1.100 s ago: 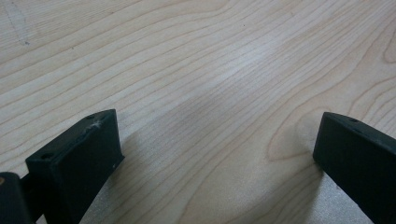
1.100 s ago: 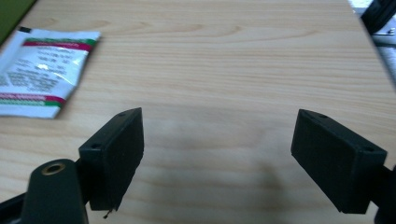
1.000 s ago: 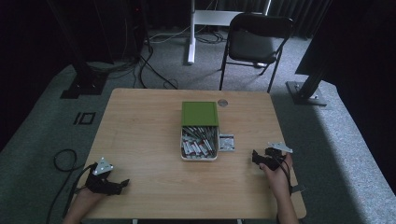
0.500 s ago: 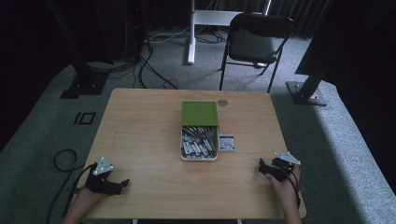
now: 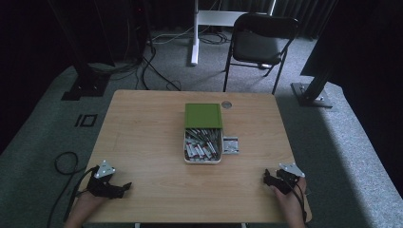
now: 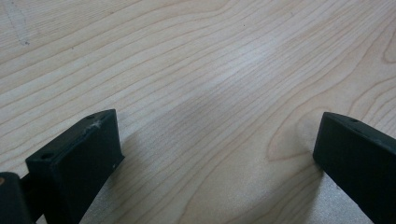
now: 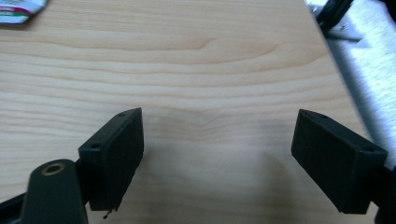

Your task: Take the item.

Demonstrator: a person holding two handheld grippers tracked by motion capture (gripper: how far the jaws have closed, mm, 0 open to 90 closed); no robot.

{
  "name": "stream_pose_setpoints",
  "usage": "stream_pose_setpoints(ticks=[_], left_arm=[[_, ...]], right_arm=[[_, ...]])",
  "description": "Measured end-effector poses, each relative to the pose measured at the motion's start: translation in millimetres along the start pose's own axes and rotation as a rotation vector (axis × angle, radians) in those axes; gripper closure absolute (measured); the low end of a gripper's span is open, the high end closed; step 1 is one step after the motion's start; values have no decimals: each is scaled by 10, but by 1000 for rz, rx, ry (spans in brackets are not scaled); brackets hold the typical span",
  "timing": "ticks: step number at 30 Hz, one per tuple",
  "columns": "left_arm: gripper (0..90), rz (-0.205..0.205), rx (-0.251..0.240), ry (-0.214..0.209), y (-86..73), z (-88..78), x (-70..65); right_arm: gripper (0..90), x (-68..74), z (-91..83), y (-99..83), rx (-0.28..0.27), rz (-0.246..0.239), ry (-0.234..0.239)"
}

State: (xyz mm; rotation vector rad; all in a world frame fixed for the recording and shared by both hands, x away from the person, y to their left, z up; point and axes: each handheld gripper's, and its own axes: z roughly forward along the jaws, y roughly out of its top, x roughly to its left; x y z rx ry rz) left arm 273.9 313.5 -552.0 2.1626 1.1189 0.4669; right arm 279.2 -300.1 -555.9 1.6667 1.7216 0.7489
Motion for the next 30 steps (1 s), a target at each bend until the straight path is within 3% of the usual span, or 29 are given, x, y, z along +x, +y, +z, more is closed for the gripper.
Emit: stream_pose_setpoints(ticks=[9,16,30], left_arm=[[17,0,0,0,0,0,0],[17,0,0,0,0,0,0],[17,1,0,0,-1,0,-1]], right_arm=[[170,4,-69,-79,43,54,32],[126,22,-113,-121,52,37,56],[120,30,-123,-131,55,44,51]])
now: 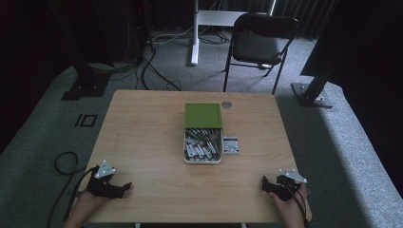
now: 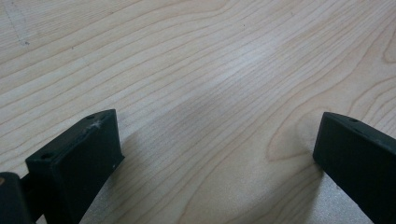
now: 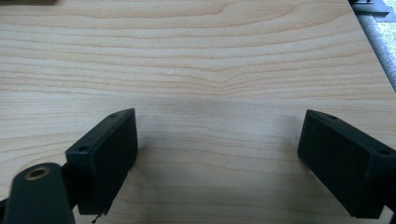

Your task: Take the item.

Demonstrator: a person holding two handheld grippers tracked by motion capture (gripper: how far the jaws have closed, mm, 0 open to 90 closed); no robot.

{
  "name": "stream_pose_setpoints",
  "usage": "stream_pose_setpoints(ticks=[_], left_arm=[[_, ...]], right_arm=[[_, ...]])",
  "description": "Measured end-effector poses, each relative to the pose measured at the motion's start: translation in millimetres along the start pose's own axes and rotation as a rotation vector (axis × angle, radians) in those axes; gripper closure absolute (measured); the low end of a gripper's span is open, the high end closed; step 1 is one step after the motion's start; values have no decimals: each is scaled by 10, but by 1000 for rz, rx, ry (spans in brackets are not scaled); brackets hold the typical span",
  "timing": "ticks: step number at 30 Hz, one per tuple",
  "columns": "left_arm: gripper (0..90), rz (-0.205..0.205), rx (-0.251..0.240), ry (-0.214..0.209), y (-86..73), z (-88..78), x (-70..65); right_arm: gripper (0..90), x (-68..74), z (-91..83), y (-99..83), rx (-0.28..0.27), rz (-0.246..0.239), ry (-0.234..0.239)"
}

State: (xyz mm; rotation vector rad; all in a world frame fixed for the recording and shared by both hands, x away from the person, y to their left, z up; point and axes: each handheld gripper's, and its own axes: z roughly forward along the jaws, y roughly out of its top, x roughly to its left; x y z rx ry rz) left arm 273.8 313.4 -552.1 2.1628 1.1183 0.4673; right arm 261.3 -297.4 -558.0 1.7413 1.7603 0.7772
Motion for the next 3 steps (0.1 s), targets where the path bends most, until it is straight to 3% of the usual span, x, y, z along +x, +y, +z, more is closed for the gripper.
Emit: stream_pose_setpoints(ticks=[3], left_arm=[[17,0,0,0,0,0,0]], right_arm=[[120,0,0,0,-1,-1,0]])
